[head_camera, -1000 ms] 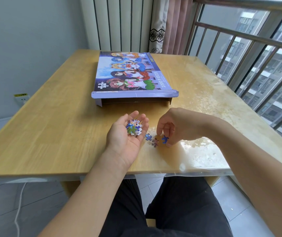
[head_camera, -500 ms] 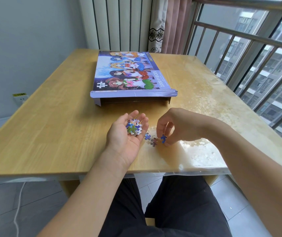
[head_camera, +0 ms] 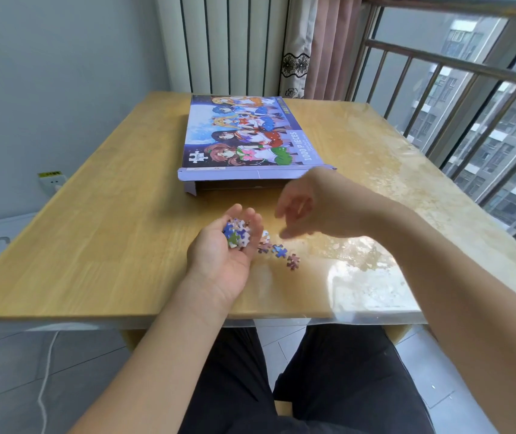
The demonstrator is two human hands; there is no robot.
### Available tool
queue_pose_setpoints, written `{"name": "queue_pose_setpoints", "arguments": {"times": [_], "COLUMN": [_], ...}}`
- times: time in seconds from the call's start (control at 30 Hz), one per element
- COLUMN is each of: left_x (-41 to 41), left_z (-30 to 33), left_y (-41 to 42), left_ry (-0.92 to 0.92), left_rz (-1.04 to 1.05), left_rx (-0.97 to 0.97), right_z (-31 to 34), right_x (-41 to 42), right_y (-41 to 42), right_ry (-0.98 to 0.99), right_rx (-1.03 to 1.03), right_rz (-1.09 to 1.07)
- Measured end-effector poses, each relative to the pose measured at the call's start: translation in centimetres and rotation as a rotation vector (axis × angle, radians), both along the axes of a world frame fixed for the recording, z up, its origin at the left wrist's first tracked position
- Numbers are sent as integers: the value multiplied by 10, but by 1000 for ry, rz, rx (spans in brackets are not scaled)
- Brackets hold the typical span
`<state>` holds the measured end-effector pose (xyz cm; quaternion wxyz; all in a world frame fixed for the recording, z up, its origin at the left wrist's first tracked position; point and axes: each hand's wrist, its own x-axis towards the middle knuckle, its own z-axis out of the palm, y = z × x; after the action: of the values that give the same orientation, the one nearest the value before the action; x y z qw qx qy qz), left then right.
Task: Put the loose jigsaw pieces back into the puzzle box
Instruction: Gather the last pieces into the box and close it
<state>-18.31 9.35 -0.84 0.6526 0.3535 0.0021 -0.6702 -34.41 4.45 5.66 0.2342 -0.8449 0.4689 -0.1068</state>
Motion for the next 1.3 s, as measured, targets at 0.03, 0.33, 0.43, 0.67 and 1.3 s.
{"name": "queue_pose_setpoints", "arguments": {"times": [0.03,0.33,0.43,0.67,1.3], "left_x": [4,7,5,3,1], "left_z": [0,-1,0,2,1], "left_y": [-1,2,2,4,3], "left_ry": [-11,-56,-58,-57,-83], "left_rz": [7,1,-8,-12,-28], "left_rx": [1,-22,-22,-20,-11], "right_z": [-6,-25,-24,-18,-20], "right_x": [-2,-3,-3,3,7], "right_y": [3,9,8,6,10], "right_ry": [136,242,253,316,243], "right_rx": [37,73,101,166,137], "right_rz": [16,-34,-40,-33,23]}}
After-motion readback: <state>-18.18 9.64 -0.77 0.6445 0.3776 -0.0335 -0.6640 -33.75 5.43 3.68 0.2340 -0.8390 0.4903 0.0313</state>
